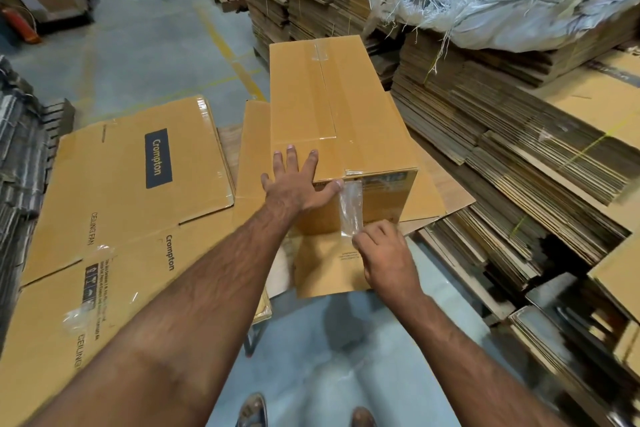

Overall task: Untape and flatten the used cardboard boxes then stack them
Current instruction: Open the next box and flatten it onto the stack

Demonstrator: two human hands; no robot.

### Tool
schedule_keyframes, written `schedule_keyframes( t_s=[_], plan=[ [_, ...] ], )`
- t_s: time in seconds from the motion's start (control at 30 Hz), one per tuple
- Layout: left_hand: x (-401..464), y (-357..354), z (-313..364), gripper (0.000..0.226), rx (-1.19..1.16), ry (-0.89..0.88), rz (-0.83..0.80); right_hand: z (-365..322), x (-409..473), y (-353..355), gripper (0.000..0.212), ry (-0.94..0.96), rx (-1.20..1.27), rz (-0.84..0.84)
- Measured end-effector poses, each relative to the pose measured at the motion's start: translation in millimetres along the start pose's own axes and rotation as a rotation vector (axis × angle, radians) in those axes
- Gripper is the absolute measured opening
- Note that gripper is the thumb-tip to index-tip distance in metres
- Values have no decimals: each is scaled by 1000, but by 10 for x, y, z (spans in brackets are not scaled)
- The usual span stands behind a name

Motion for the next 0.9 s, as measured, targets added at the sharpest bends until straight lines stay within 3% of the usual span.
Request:
schedule_keyframes(
  t_s=[0.17, 0.43, 0.57, 0.73, 0.8, 0.9],
  plan=[
    [-22, -27, 20, 97, 61, -2, 131, 11, -191, -16, 31, -11, -29, -11],
    [-16, -48, 0, 90, 41, -5, 221, 48, -648, -152, 55, -85, -78, -115],
    [-7, -40, 0, 86, 37, -31, 197, 231, -537, -78, 57, -181, -74, -80],
    [-90, -36, 122, 84, 14, -38, 97, 203, 292, 212, 46, -239, -99, 57],
    [-224, -7, 444, 74, -58, -95, 61, 212, 596, 300, 40, -287, -122, 57],
    [-460, 131, 1025, 38, -279, -307, 201, 447, 846, 391, 35, -450, -190, -49]
  ],
)
Point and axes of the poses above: each hand's wrist, its own x-axis towards the middle knuckle, its own y-axis out of the back of the hand, z = x × y, the point moved 5 cm from there along x, towards the middle knuckle, and after that the axes turned 1 degree about x, right-handed, at the moved point
